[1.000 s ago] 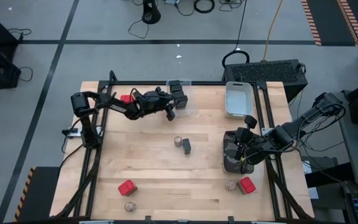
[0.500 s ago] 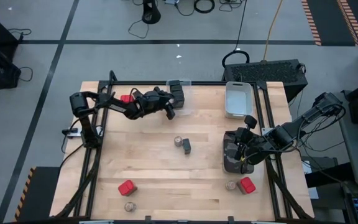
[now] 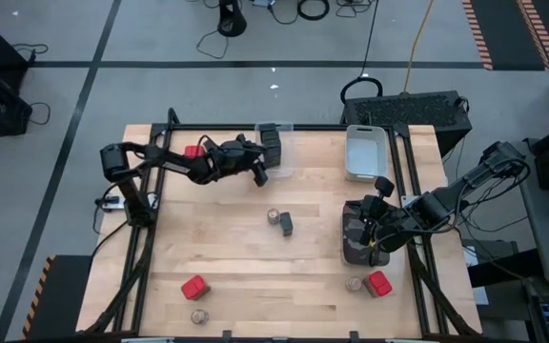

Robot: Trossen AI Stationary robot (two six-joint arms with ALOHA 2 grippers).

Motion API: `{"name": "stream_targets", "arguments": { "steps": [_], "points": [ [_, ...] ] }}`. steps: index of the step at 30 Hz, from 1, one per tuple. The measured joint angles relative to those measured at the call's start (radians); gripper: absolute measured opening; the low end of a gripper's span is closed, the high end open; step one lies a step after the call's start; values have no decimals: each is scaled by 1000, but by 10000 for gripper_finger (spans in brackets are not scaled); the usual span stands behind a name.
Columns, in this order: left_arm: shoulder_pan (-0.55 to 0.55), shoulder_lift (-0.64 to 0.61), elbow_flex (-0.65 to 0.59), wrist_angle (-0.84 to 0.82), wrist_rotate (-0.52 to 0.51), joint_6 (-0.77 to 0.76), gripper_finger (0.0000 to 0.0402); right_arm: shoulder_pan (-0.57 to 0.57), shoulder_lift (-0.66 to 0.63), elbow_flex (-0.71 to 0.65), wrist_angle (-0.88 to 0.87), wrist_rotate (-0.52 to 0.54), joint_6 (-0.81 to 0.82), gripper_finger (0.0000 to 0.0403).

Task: Sort spices by type
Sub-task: Put the black seasoning can into the transparent bin

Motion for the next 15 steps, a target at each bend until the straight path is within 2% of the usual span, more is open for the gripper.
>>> {"name": "stream_targets", "arguments": {
  "steps": [11, 15],
  "points": [
    [-9, -115, 20, -51, 12, -4, 219, 0, 0, 0, 0, 0, -9, 0],
    [-9, -114, 78, -187, 11, -3, 219, 0, 0, 0, 5, 0, -12, 0]
  ]
}}
